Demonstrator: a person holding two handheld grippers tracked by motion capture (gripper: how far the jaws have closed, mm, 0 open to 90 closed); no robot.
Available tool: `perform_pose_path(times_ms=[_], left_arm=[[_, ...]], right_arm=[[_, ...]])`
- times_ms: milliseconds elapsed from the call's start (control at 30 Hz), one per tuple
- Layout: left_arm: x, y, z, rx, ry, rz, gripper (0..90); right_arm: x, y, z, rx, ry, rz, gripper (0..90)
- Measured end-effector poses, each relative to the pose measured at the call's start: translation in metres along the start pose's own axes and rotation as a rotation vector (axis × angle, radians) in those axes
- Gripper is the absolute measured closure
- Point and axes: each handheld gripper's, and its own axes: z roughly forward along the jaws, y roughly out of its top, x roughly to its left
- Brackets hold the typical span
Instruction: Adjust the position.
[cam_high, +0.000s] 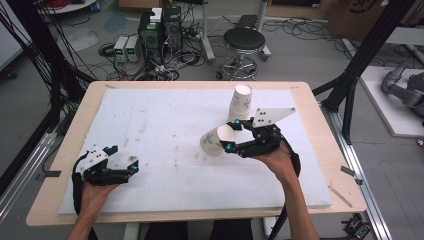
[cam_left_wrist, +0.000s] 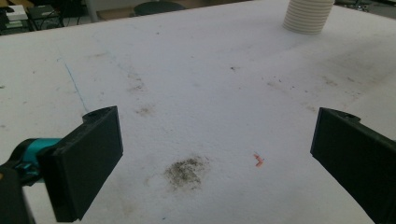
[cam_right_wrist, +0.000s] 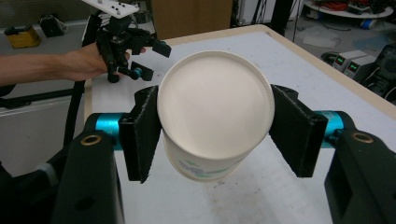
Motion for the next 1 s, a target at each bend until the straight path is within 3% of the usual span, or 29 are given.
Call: perform_pose_path(times_ms=[200, 333, 433, 533, 633, 667, 700, 733, 833, 900, 1000], left_arm=[[0.000, 0.000, 0.000, -0.006, -0.019, 0.006, 2.3], [0.003, 0.000, -0.002, -0.026, -0.033, -0.019, 2.3], [0.003, 0.004, -0.004, -0.017, -0.047, 0.016, 2.3], [0.004, 0.015, -0.008, -0.037, -0.095, 0.039, 2.3], [0.006, 0.029, -0.011, -0.056, -0.162, 0.060, 2.3], [0.006, 0.034, -0.010, -0.062, -0.200, 0.069, 2.3], [0.003, 0.045, -0.009, -0.079, -0.311, 0.087, 2.3], [0.003, 0.045, -0.009, -0.079, -0.311, 0.087, 2.3], [-0.006, 0.063, -0.004, -0.095, -0.434, 0.143, 2.3], [-0.012, 0.074, 0.000, -0.097, -0.483, 0.162, 2.3], [-0.021, 0.089, 0.007, -0.092, -0.524, 0.190, 2.3]], right_arm=[[-0.002, -0.002, 0.001, -0.010, 0.010, 0.006, 37.6], [-0.003, -0.002, 0.002, -0.010, 0.015, 0.002, 37.6], [-0.004, -0.002, 0.003, -0.010, 0.023, 0.007, 37.6], [-0.006, -0.002, 0.004, -0.017, 0.038, 0.004, 37.6], [-0.006, -0.002, 0.006, -0.020, 0.052, 0.002, 37.6], [-0.006, -0.002, 0.006, -0.023, 0.056, -0.003, 37.6], [-0.007, -0.002, 0.006, -0.023, 0.061, -0.003, 37.6], [-0.006, -0.002, 0.006, -0.024, 0.071, 0.001, 37.6], [-0.007, -0.002, 0.006, -0.034, 0.084, -0.002, 37.6], [-0.007, -0.002, 0.006, -0.044, 0.097, -0.005, 37.6], [-0.007, -0.001, 0.007, -0.054, 0.115, -0.002, 37.6]])
